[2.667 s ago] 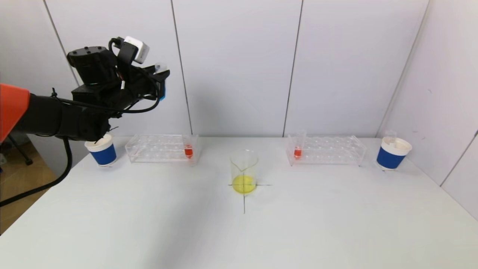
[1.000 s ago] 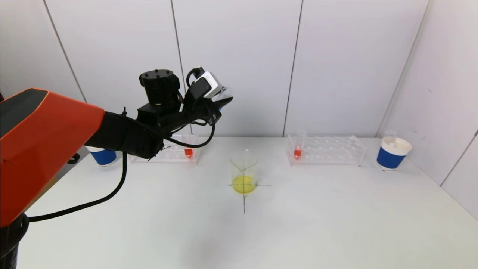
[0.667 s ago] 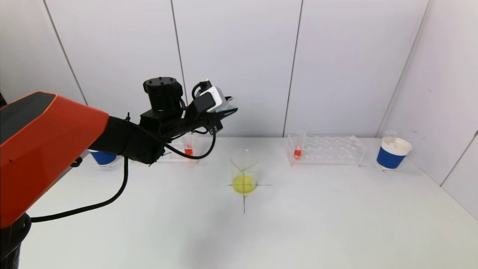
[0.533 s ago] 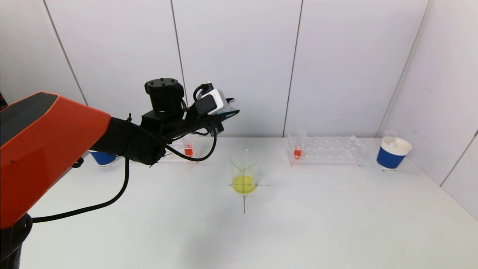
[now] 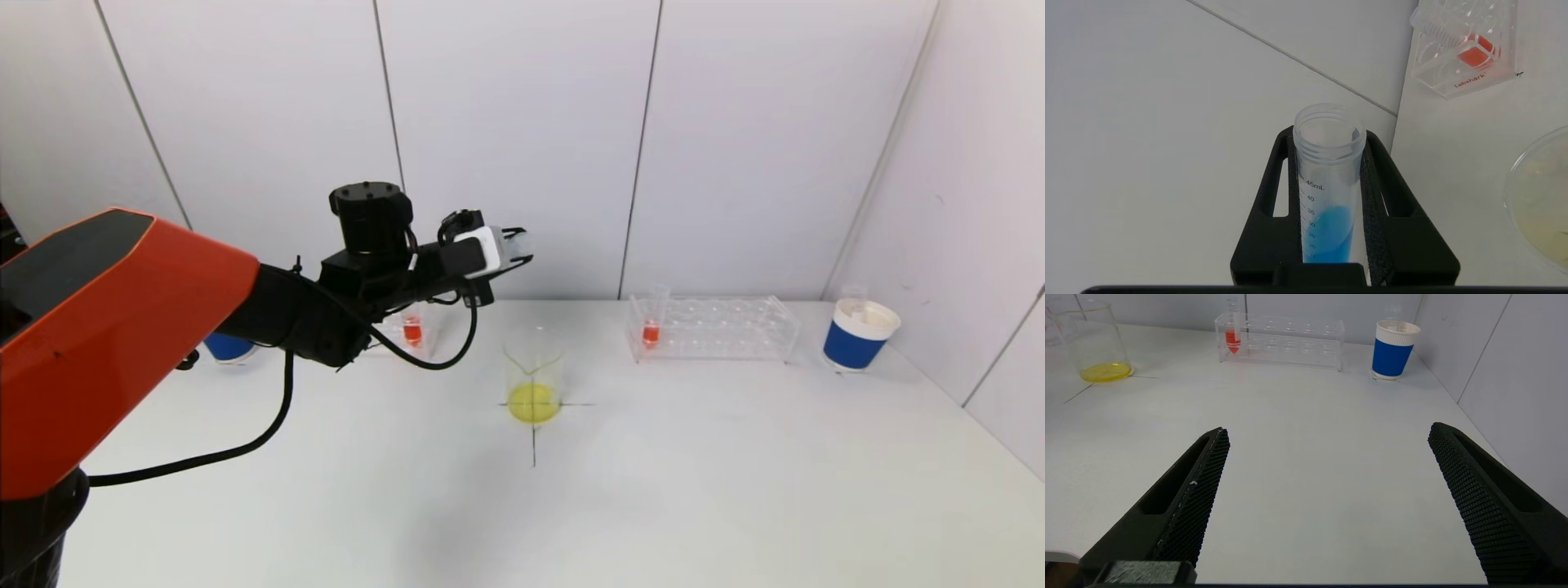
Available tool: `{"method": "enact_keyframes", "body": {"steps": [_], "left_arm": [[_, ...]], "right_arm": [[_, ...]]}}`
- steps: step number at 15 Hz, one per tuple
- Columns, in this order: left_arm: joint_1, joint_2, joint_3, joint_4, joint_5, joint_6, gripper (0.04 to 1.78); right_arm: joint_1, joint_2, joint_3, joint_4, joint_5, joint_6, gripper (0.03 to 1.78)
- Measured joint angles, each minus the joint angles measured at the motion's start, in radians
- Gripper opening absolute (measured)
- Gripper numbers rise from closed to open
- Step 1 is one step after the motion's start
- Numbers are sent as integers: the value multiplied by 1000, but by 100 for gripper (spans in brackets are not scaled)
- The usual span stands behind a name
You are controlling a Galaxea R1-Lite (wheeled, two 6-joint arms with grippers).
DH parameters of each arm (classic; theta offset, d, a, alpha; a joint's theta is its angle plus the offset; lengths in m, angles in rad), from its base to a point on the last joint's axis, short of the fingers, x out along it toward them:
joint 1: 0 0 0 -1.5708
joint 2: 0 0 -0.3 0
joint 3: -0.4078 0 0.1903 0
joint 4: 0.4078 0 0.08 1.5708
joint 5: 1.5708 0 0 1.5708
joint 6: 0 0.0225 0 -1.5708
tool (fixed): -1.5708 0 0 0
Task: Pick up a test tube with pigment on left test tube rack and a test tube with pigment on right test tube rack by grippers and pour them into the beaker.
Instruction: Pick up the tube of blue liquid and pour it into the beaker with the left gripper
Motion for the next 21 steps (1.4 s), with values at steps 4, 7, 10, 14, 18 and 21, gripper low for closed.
{"method": "enact_keyframes", "body": {"steps": [4,7,10,14,18,21], "left_arm": [[-9,8,1,2,0,74,44],[-15,11,3,5,-3,124,44],[-17,12,10,1,-34,139,44],[-17,11,35,-13,-56,149,44],[-17,7,79,-81,-98,150,44],[-13,6,101,-99,-121,149,44]], "right_arm": [[1,0,0,0,0,0,177],[1,0,0,0,0,0,177],[1,0,0,0,0,0,177],[1,0,0,0,0,0,177],[0,0,0,0,0,0,177],[1,0,0,0,0,0,177]]}}
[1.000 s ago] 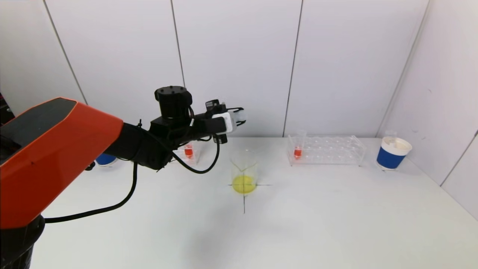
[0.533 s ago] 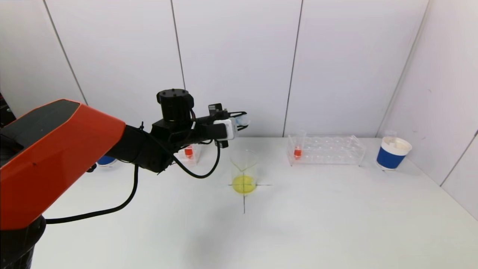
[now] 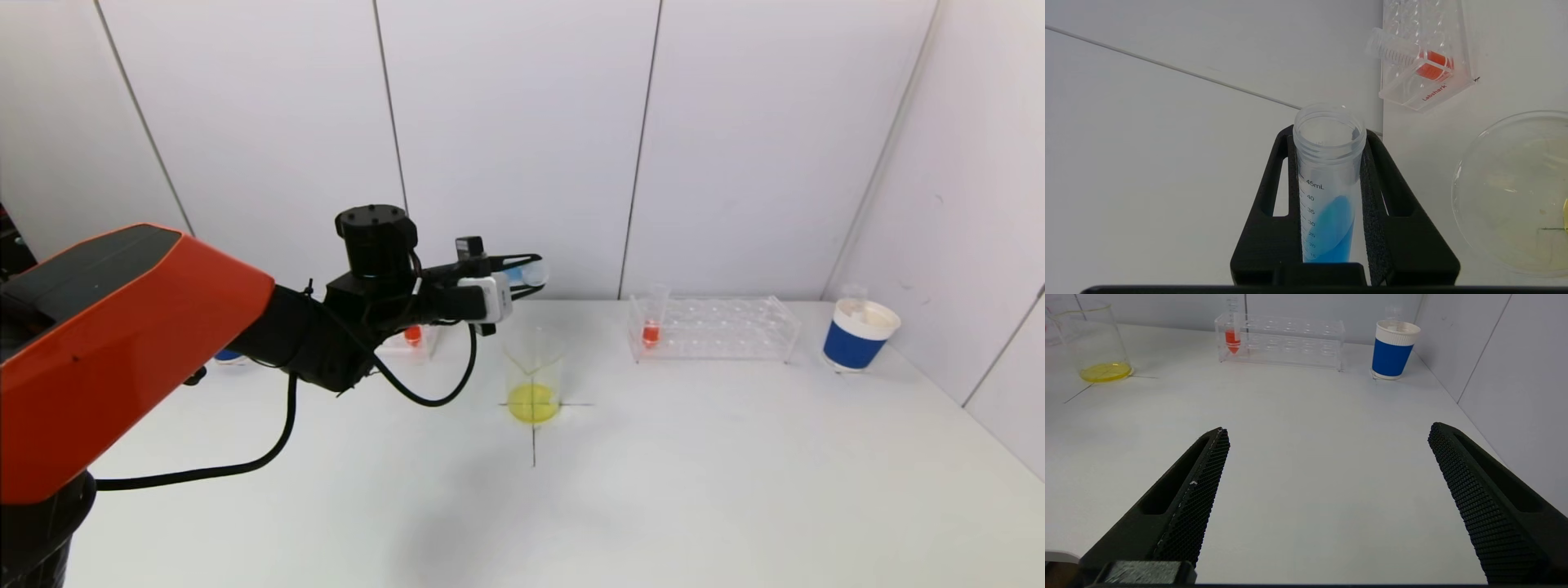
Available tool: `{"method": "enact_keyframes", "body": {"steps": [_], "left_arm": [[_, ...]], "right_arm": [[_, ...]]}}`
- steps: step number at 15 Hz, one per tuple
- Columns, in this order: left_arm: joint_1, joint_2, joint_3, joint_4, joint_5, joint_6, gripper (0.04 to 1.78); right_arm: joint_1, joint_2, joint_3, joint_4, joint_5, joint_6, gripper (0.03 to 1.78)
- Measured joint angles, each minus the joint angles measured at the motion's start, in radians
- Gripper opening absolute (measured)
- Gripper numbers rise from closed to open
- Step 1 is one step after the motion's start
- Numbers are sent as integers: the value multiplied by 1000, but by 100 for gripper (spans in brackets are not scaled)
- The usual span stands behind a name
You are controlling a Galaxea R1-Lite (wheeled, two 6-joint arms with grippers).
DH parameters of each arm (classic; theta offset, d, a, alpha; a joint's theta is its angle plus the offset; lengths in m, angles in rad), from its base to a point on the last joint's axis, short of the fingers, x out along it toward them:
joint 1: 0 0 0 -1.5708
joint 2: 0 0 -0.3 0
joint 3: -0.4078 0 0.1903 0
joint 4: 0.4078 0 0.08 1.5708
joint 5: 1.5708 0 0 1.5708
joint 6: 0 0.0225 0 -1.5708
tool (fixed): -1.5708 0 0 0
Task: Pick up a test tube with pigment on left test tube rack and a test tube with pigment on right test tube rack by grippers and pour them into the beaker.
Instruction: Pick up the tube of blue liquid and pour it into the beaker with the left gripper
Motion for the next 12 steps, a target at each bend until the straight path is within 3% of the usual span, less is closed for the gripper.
{"method": "enact_keyframes", "body": {"steps": [12], "left_arm": [[20,7,66,-62,-61,52,44]], "right_arm": [[0,0,0,0,0,0,177]]}}
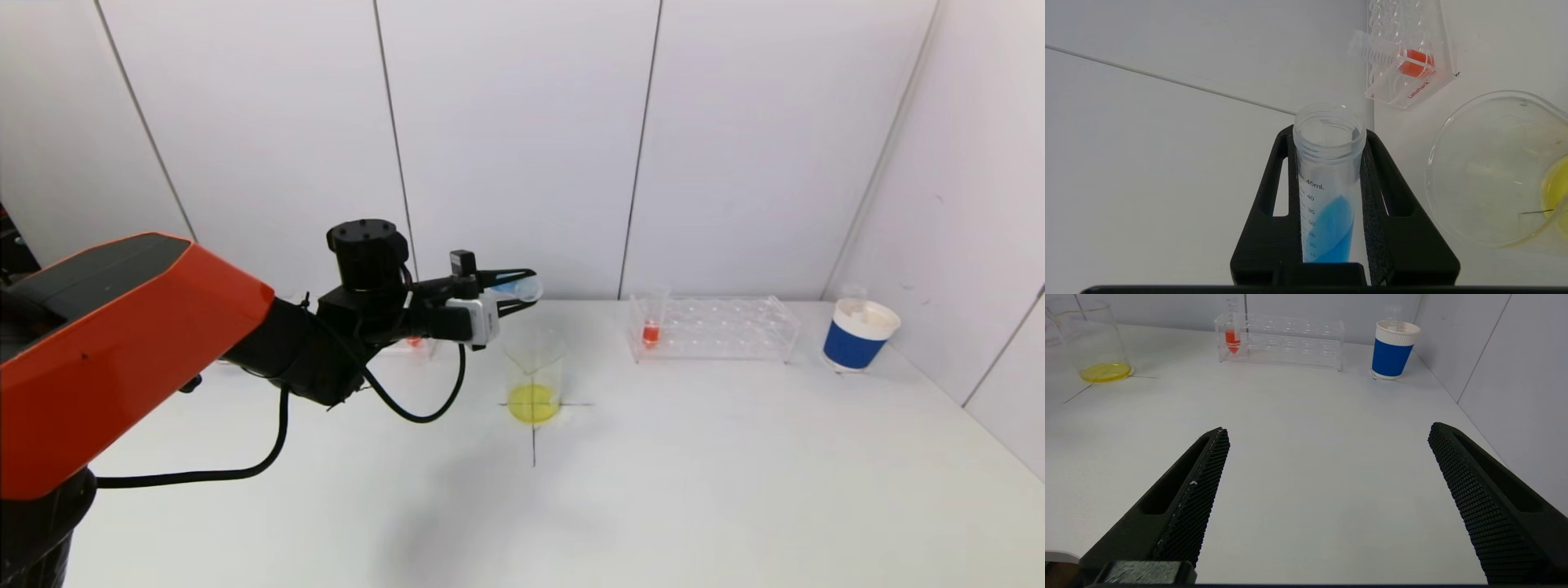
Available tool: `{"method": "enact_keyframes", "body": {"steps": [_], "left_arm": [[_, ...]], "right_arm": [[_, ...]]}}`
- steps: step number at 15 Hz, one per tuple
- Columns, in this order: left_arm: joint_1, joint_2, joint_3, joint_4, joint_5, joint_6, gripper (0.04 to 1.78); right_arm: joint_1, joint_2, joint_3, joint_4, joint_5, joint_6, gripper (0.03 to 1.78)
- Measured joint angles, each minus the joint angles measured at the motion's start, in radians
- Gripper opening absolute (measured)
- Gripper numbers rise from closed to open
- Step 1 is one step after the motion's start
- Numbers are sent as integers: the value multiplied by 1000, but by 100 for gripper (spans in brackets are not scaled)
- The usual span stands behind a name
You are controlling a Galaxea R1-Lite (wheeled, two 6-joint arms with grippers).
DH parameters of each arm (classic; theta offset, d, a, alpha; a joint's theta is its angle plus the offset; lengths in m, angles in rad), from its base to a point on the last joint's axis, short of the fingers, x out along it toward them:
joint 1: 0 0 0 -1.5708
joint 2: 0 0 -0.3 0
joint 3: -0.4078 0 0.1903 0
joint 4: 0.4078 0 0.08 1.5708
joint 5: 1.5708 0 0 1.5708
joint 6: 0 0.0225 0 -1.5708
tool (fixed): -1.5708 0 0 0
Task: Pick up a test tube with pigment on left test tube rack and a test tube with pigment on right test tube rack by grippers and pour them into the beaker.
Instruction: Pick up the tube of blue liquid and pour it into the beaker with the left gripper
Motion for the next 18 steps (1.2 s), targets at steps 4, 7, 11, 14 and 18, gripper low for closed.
{"method": "enact_keyframes", "body": {"steps": [4,7,11,14,18], "left_arm": [[2,8,2,1,-1,54,44],[2,10,3,3,-4,79,44],[3,10,5,3,-26,134,44],[6,10,5,5,-36,179,44],[13,10,11,5,-46,235,44]], "right_arm": [[0,0,0,0,0,0,177],[0,0,0,0,0,0,177],[0,0,0,0,0,0,177],[0,0,0,0,0,0,177],[0,0,0,0,0,0,177]]}}
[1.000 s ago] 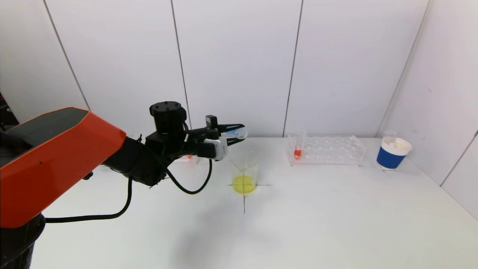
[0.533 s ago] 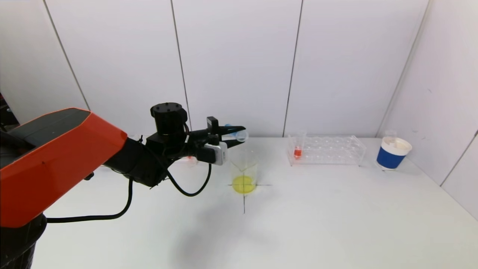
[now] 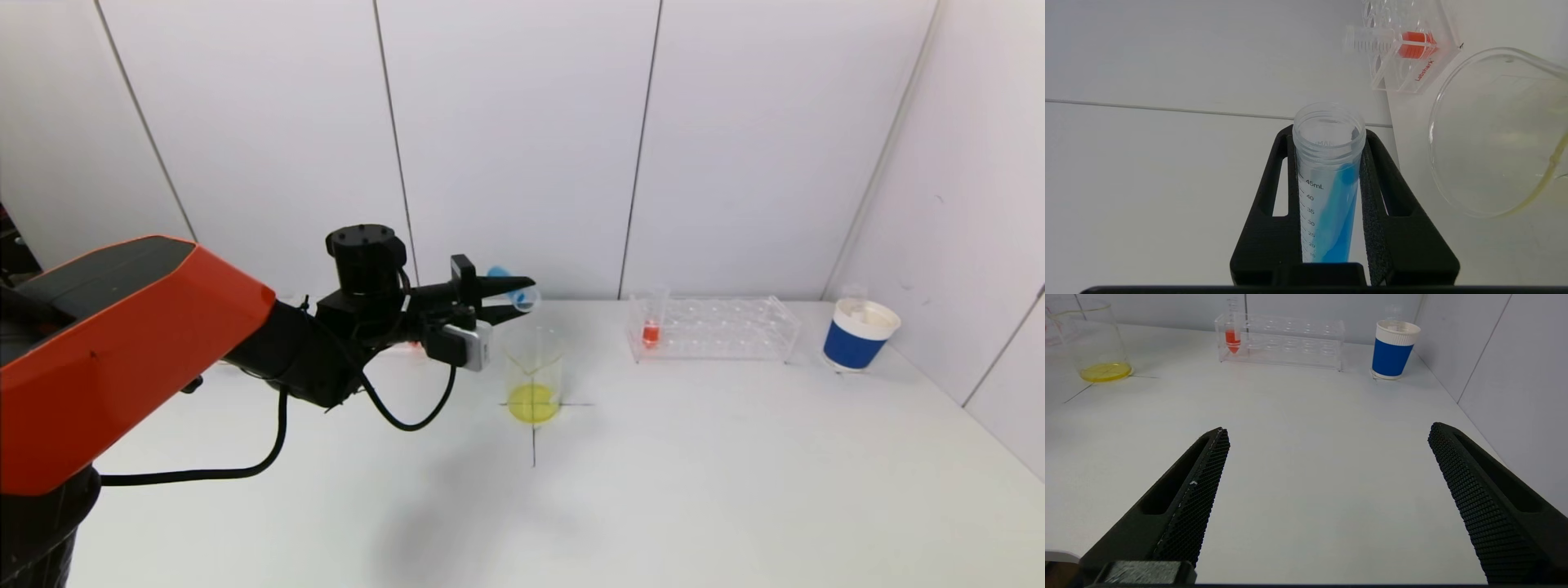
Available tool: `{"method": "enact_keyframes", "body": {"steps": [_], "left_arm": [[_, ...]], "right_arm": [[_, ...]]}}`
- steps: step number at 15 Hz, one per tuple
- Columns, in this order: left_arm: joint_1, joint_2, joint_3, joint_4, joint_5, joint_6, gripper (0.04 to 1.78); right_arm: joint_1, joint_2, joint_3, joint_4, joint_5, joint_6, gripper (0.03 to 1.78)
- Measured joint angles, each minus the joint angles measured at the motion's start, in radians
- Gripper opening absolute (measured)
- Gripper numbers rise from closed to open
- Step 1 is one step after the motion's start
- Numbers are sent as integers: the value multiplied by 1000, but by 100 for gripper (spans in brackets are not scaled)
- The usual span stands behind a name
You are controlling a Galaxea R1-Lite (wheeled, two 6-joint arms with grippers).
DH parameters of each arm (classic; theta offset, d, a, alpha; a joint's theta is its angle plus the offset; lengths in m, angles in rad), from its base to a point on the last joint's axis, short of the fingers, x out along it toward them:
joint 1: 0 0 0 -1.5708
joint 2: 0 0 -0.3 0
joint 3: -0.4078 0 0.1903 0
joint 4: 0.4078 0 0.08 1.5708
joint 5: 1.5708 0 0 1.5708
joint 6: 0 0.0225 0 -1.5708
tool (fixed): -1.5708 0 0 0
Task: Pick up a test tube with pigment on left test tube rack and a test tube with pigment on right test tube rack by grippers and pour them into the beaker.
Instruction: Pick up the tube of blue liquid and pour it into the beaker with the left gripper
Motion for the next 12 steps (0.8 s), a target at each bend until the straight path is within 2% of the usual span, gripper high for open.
{"method": "enact_keyframes", "body": {"steps": [12], "left_arm": [[3,17,27,1,10,107,44]], "right_arm": [[0,0,0,0,0,0,177]]}}
